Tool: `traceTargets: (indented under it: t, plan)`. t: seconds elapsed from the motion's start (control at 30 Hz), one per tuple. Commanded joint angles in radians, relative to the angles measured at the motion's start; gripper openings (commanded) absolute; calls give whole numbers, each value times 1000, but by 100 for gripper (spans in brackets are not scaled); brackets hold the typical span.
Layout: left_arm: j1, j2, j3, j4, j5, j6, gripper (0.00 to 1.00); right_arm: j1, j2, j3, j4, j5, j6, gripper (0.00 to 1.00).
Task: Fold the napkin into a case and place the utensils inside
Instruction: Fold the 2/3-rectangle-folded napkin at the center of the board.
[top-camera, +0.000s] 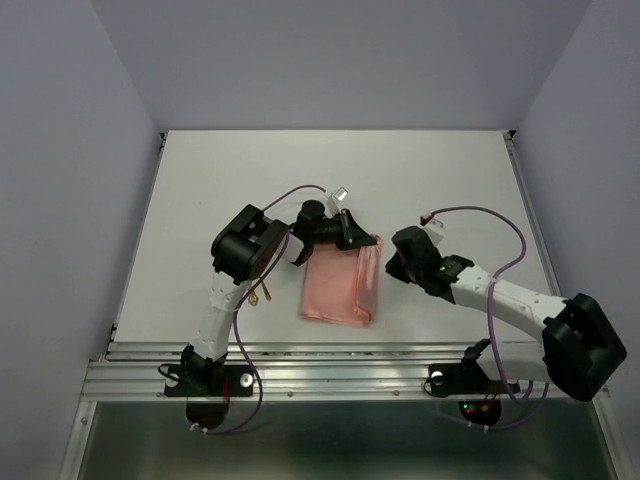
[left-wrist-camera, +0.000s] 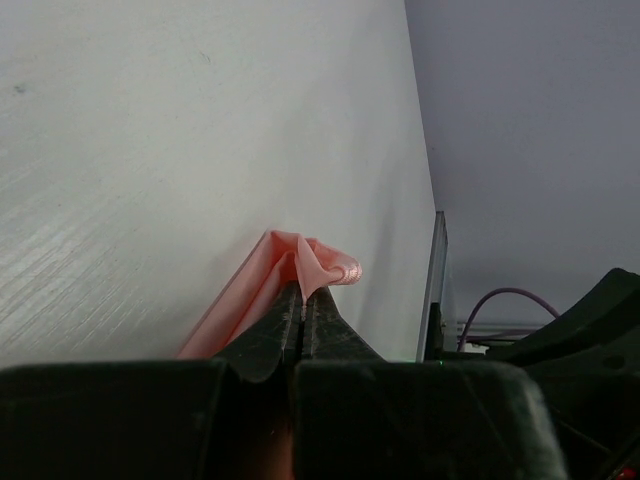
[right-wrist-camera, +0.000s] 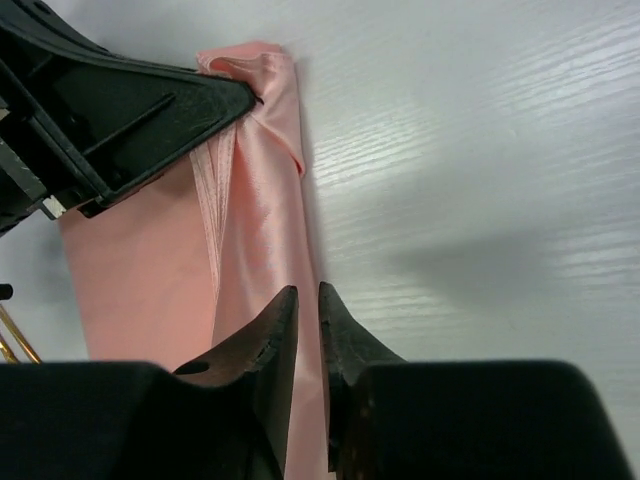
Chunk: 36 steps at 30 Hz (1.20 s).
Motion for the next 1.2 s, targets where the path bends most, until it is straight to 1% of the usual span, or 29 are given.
traceTargets:
  t: [0.0,0.2,0.23,0.37,0.57,0.8,0.93,1.13,1.17]
  plan:
    - [5,-70,-7,40,29,28,0,-20,94,28,121,-117,10,15]
    - [5,-70,-4,40,31,26,0,-20,223,74,201,-196,-23,9]
    - [5,-68,-2,40,33,26,0,-20,261,81,206,-213,-28,9]
    - [5,-72,-5,40,33,26,0,-20,317,94,256,-261,-48,7]
    - [5,-73,-8,40,31,26,0,-20,321,98,249,-246,-53,7]
    - [5,-72,-13,40,29,23,0,-20,288,106,240,-238,-76,7]
    - [5,-76,-11,40,30,19,0,-20,332,115,237,-253,-79,7]
    - [5,-108,-10,-13,17,49,0,-20,355,77,241,-250,-76,7]
    - [5,-124,-8,-33,16,57,2,-20,358,69,241,-252,-74,7]
